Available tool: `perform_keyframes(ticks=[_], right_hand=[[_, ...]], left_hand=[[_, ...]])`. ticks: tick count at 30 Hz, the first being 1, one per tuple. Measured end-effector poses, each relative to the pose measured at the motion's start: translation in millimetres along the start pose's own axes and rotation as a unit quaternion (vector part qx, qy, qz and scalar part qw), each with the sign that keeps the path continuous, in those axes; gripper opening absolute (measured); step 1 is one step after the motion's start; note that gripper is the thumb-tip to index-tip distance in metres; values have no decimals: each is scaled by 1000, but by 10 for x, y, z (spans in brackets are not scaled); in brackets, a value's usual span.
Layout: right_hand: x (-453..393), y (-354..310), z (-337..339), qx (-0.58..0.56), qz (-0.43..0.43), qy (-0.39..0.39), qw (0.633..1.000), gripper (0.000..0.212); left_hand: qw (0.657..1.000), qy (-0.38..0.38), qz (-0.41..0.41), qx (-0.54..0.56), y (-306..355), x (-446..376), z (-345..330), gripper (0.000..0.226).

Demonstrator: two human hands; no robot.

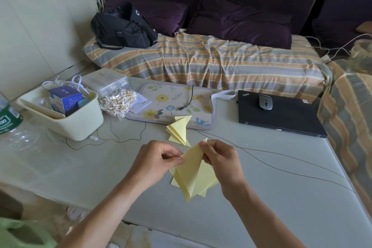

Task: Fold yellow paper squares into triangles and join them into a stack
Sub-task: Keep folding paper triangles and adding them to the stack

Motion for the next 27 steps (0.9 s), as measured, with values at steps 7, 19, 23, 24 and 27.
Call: perform_keyframes(ticks=[7, 19, 23, 24, 27], right_hand=[[36, 109, -146, -28, -52, -66, 996, 17], [37, 134, -147, -54, -75, -71, 993, 17], [67, 161, -232, -53, -81, -118, 988, 24], [65, 157, -226, -43, -75, -114, 990, 24], [53, 127, -188, -21, -61, -91, 994, 22]], left_hand=[[992, 26, 84, 90, -125, 2, 30, 4], [980, 10, 147, 134, -180, 51, -21, 6], [968, 29, 165, 185, -183, 47, 27, 5], [966, 28, 167, 193, -180, 48, 29, 6], [965, 27, 170, 197, -173, 64, 19, 6]])
Point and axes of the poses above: each hand's wrist, its own x-axis away from the middle knuckle, its own z-axis out of the back of the hand, y = z × x, the point moved 9 cm from there along -x, towards the middle knuckle, and after that the axes turned 6 degrees about y, right-handed, at the moved point
